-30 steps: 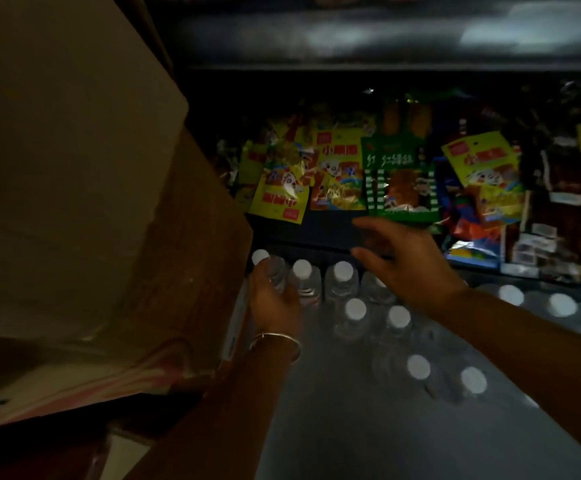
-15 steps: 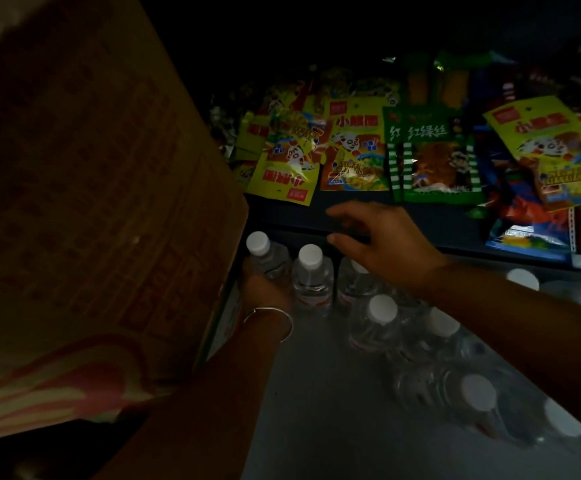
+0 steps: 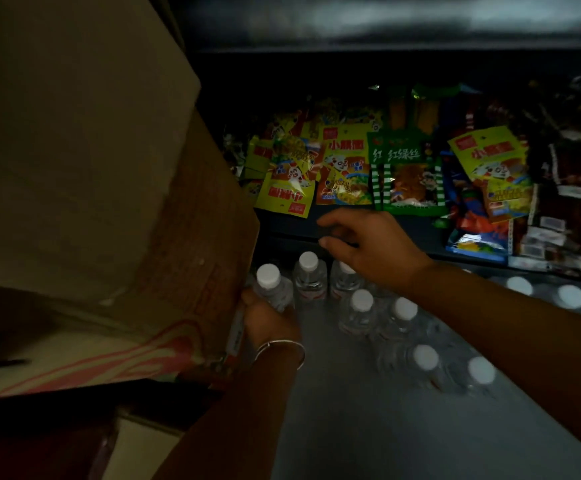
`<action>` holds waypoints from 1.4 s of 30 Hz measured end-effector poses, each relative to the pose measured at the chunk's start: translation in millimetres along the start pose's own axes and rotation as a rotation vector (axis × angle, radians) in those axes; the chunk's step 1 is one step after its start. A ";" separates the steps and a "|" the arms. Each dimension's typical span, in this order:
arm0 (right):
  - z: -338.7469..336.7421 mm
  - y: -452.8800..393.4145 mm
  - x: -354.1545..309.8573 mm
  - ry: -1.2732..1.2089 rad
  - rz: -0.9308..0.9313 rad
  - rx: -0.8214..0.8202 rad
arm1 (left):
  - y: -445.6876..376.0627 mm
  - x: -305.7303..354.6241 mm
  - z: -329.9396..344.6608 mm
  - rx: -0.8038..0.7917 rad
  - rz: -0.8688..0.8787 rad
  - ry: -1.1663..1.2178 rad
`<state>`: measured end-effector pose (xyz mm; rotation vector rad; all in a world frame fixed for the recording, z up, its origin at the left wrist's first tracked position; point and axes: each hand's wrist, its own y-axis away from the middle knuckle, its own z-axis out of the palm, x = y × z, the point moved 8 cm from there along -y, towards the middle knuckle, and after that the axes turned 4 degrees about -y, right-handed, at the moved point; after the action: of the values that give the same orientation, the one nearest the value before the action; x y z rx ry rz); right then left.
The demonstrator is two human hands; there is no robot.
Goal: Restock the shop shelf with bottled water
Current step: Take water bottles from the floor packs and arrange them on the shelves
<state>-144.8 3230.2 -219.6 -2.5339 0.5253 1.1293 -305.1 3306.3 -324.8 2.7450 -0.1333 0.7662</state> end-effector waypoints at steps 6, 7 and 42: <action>-67.2 13.4 -88.6 -0.012 0.003 0.005 | 62.0 52.8 -80.8 -0.016 0.147 0.068; -82.4 14.3 -105.6 0.000 0.002 0.000 | 73.8 71.8 -100.2 -0.027 0.205 0.118; -648.2 -137.0 -751.5 -0.176 -0.290 0.165 | 275.6 668.4 -895.4 0.460 1.071 0.226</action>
<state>-133.5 3225.7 782.1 -2.2534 0.1883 1.1342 -220.5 3302.7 822.9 2.8176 -1.6339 1.4806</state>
